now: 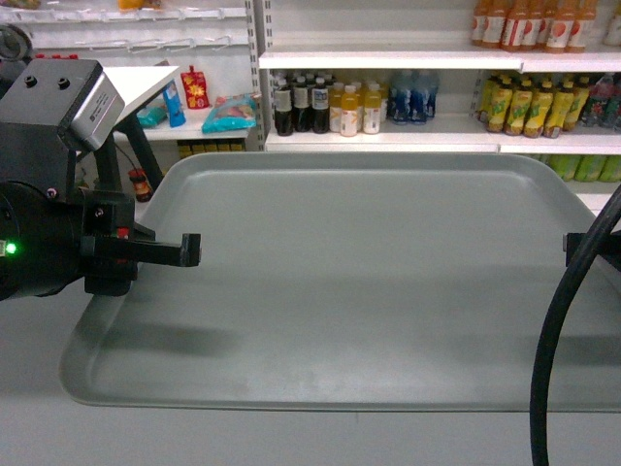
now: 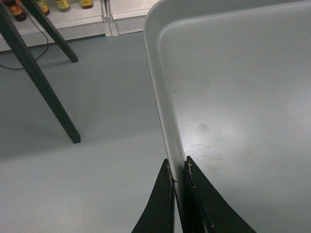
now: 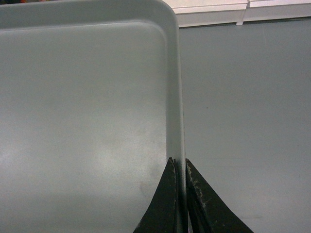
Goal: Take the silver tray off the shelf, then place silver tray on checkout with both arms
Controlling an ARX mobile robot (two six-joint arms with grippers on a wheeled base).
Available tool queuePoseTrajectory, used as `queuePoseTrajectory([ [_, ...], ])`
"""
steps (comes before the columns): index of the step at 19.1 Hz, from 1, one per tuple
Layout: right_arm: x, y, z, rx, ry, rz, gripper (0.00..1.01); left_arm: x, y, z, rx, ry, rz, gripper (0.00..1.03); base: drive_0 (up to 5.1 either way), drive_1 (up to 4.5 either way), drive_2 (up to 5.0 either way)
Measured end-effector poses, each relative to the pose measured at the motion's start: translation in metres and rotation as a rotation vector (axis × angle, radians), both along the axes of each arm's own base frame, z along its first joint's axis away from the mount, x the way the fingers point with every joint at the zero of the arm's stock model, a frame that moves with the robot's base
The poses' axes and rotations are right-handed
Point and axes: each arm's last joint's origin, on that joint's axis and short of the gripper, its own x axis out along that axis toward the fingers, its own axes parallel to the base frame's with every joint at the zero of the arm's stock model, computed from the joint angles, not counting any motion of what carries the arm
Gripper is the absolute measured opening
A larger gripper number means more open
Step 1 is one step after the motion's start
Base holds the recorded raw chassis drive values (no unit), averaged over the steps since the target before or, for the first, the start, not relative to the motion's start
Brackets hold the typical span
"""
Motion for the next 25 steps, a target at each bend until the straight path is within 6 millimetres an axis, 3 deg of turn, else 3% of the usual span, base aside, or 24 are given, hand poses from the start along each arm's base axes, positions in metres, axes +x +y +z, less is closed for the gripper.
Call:
queuePoseTrajectory([
  [25, 0.0000, 0.0001, 0.0004, 0.000, -0.002, -0.001, 0.03, 0.0001, 0.0004, -0.0001, 0.001, 0.001, 0.002, 0.03, -5.0, 2.47, 2.5],
])
